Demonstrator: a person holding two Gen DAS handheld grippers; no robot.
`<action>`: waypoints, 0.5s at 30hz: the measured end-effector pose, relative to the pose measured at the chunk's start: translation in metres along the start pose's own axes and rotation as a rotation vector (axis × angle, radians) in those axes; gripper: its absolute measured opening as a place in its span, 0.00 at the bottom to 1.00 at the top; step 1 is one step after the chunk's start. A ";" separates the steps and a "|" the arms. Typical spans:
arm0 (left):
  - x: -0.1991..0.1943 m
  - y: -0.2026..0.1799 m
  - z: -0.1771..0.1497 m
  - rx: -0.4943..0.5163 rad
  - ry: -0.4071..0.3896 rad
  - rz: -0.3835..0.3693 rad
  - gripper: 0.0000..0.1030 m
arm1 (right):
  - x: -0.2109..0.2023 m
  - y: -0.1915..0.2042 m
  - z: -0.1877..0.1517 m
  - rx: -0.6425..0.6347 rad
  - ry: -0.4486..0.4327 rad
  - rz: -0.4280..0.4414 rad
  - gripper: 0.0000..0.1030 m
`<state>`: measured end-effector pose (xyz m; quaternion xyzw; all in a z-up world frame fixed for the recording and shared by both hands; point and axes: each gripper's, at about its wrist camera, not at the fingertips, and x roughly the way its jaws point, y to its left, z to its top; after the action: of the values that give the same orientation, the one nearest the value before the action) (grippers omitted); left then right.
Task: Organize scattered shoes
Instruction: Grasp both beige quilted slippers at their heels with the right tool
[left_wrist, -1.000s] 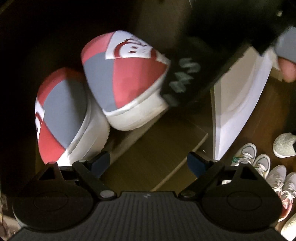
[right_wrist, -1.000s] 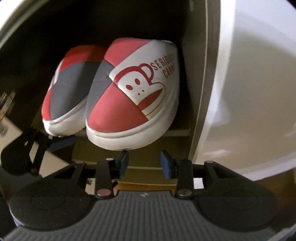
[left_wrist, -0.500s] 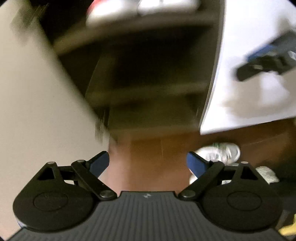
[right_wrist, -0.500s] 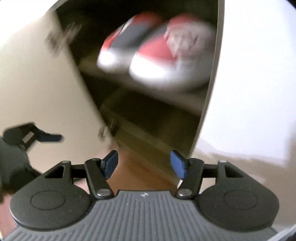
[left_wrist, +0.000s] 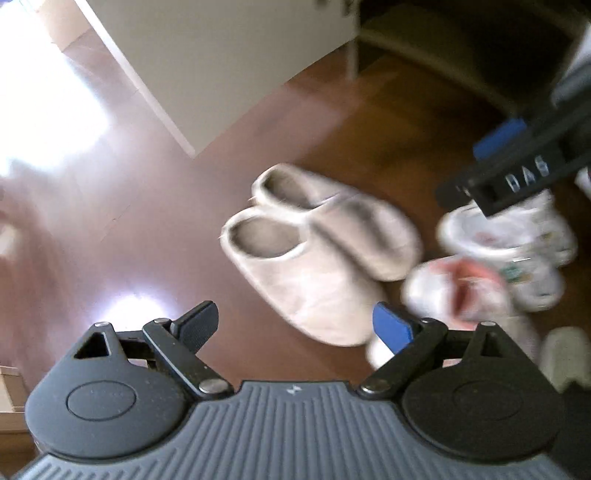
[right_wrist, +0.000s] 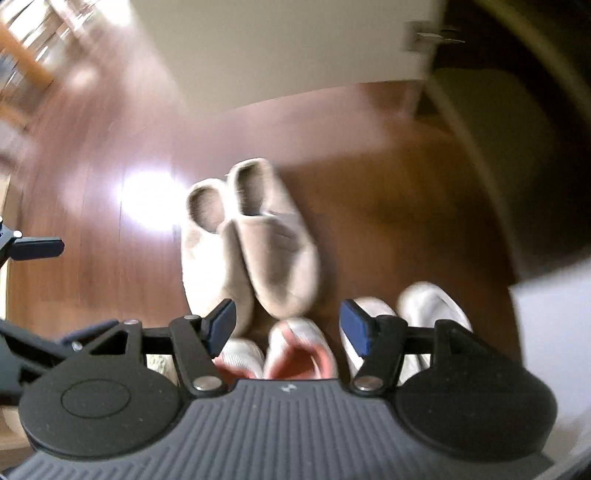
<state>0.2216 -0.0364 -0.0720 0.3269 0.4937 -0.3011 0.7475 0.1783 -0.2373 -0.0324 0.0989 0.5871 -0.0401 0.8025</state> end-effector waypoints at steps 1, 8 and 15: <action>0.019 0.000 0.001 -0.012 0.005 0.011 0.90 | -0.008 0.023 -0.013 -0.021 -0.003 0.000 0.57; 0.124 0.034 0.003 -0.116 -0.001 0.092 0.90 | 0.094 0.083 0.032 -0.242 -0.014 -0.029 0.57; 0.150 0.062 0.000 -0.256 -0.012 0.081 0.90 | 0.167 0.116 0.033 -0.396 0.097 -0.149 0.50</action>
<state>0.3190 -0.0184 -0.2005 0.2466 0.5101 -0.2071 0.7975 0.2815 -0.1224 -0.1686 -0.1026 0.6272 0.0216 0.7718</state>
